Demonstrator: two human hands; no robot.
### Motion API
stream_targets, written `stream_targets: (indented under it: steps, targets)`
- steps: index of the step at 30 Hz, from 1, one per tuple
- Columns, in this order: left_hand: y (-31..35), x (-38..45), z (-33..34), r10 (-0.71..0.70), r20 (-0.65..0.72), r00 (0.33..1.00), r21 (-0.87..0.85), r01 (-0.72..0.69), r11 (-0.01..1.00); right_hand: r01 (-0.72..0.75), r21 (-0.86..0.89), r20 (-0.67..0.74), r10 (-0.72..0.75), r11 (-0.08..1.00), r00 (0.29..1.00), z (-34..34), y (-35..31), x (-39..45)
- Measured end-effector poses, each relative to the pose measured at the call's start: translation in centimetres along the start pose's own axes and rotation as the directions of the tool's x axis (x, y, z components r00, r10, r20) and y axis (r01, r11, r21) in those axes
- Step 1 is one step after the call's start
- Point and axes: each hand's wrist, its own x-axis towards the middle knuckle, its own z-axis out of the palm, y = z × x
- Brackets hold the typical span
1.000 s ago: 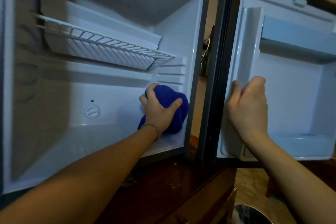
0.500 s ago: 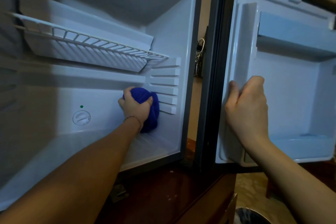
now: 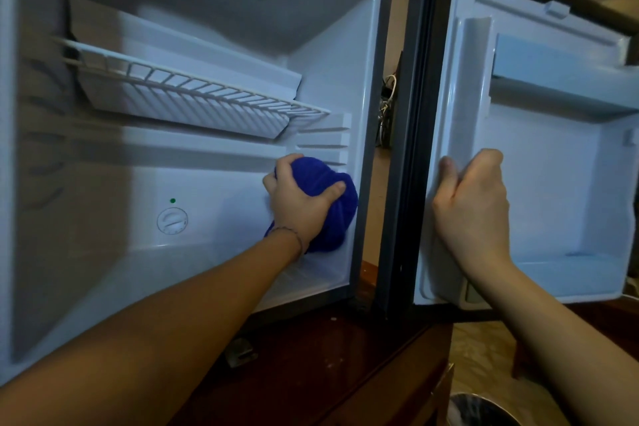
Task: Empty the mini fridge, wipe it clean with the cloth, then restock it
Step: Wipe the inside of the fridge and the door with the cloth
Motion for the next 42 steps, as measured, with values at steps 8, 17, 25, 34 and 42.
stream_targets:
  steps: [8, 17, 25, 34, 42]
  targets:
    - [-0.7, 2.0, -0.7, -0.027, 0.010, 1.000, 0.010, 0.027, 1.000, 0.001, -0.010, 0.005, -0.001, 1.000, 1.000, -0.3, -0.3, 0.0]
    - [-3.8, 5.7, -1.5, -0.176, -0.123, 0.977, 0.021, 0.180, 0.983, 0.032, 0.004, -0.014, -0.032, 0.999, 0.999, 0.1, 0.4, 0.1]
    - [-3.7, 4.8, -1.6, -0.190, -0.134, 0.973, -0.065, 0.182, 0.981, 0.012, -0.003, -0.026, -0.012, 1.000, 1.000, 0.3, 0.2, 0.0]
    - [3.2, 2.0, 1.1, -0.038, -0.016, 0.999, -0.067, 0.037, 0.997, -0.018, 0.027, 0.005, 0.017, 0.999, 1.000, -0.1, -0.4, -0.1]
    - [3.5, 2.7, 0.7, 0.033, 0.013, 0.999, -0.021, -0.033, 0.999, -0.028, 0.040, 0.033, 0.027, 0.999, 0.999, -0.5, -0.3, -0.1]
